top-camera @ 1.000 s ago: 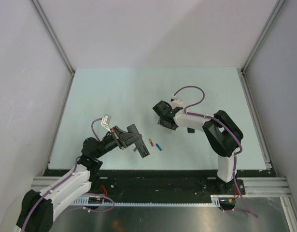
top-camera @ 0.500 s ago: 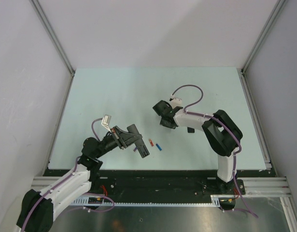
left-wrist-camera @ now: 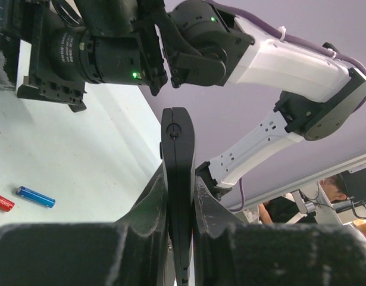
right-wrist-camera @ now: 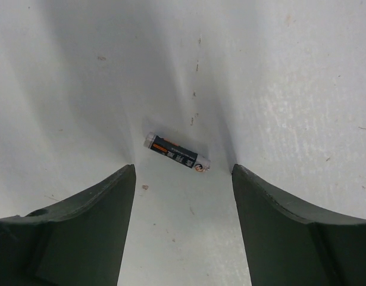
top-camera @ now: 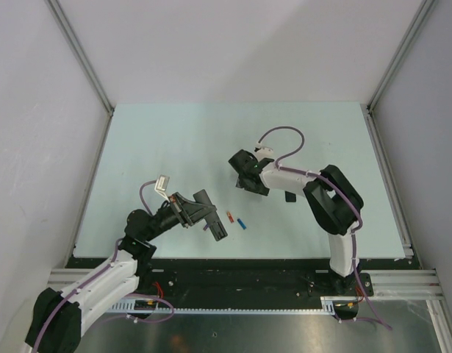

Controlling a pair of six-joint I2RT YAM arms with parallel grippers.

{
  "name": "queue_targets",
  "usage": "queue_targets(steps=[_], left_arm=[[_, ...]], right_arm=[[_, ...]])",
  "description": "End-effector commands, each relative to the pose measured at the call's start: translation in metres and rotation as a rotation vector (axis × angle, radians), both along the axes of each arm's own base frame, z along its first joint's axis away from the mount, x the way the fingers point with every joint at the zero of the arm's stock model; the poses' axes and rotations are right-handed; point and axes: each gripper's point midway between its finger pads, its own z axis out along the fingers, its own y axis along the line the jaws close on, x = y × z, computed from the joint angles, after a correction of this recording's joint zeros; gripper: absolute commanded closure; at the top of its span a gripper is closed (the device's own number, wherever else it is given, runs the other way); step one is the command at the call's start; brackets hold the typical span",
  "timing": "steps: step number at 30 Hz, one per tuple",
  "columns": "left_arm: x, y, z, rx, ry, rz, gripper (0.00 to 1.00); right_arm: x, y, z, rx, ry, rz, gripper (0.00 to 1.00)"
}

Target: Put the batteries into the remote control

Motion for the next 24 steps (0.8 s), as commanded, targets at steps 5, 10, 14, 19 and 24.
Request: queue_targets(steps=[5, 10, 14, 19, 24], left_arm=[[0.0, 0.003, 0.008, -0.031, -0.02, 0.01, 1.0], [-0.002, 0.003, 0.009, -0.034, -0.022, 0.004, 1.0], [-0.003, 0.003, 0.009, -0.035, -0.018, 0.0, 1.0], [-0.002, 0.003, 0.008, -0.036, -0.015, 0.003, 1.0], [-0.002, 0.003, 0.006, -0.032, -0.01, 0.003, 1.0]], right_arm=[[-0.002, 0.008, -0.013, -0.061, 0.124, -0.166, 0.33], [-0.003, 0.017, -0.016, -0.063, 0.144, -0.198, 0.37], [-0.007, 0.013, -0.02, -0.06, 0.153, -0.218, 0.37], [-0.011, 0.008, -0.027, -0.028, 0.171, -0.25, 0.37], [-0.009, 0.012, -0.024, 0.009, 0.161, -0.277, 0.34]])
